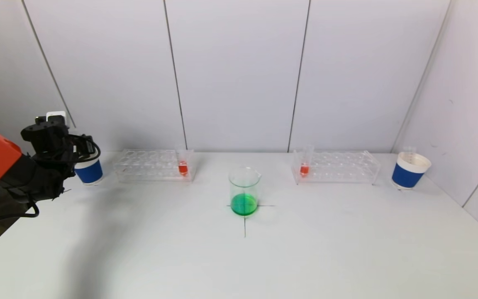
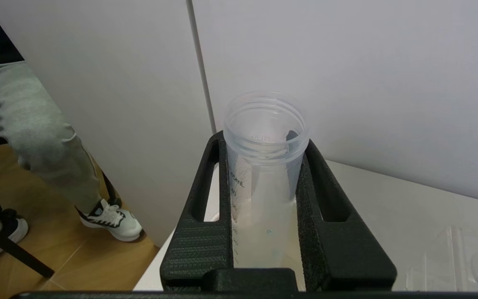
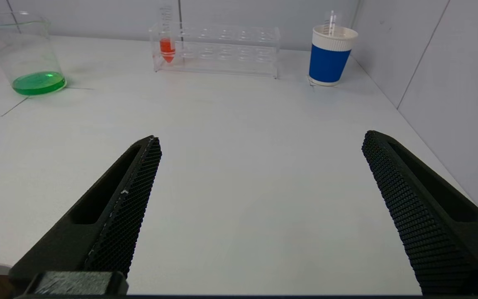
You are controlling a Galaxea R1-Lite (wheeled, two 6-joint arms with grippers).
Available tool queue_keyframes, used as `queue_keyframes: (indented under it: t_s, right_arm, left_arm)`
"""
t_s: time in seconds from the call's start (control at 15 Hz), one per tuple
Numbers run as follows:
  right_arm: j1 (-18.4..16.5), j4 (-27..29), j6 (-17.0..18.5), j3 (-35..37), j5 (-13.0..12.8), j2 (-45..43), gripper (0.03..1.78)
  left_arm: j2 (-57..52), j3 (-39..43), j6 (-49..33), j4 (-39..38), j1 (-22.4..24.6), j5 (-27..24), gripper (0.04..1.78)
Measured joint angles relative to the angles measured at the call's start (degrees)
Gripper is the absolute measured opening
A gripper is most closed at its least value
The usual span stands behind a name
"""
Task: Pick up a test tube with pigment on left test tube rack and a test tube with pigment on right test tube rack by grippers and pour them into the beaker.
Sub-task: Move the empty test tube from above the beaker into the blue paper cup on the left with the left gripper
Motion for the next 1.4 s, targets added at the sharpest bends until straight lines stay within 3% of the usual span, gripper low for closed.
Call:
queue_keyframes:
  t_s: [0.73, 0.93, 1.13, 1.4]
  right_arm:
    - [0.0, 0.0, 0.0, 0.0, 0.0, 0.0, 1.76]
    - [0.0, 0.0, 0.0, 0.0, 0.0, 0.0, 1.76]
    - [0.0, 0.0, 0.0, 0.0, 0.0, 0.0, 1.76]
    - [0.0, 0.0, 0.0, 0.0, 0.0, 0.0, 1.76]
  left_arm:
    - [-0.1, 0.2, 0.0, -0.1, 0.0, 0.0, 0.45]
    - [-0.1, 0.3, 0.1, -0.6, 0.0, 0.0, 0.52]
    - [-0.2, 0.5, 0.1, -1.4, 0.0, 0.0, 0.82]
    - [-0.3, 0.6, 0.1, -1.4, 0.0, 0.0, 1.45]
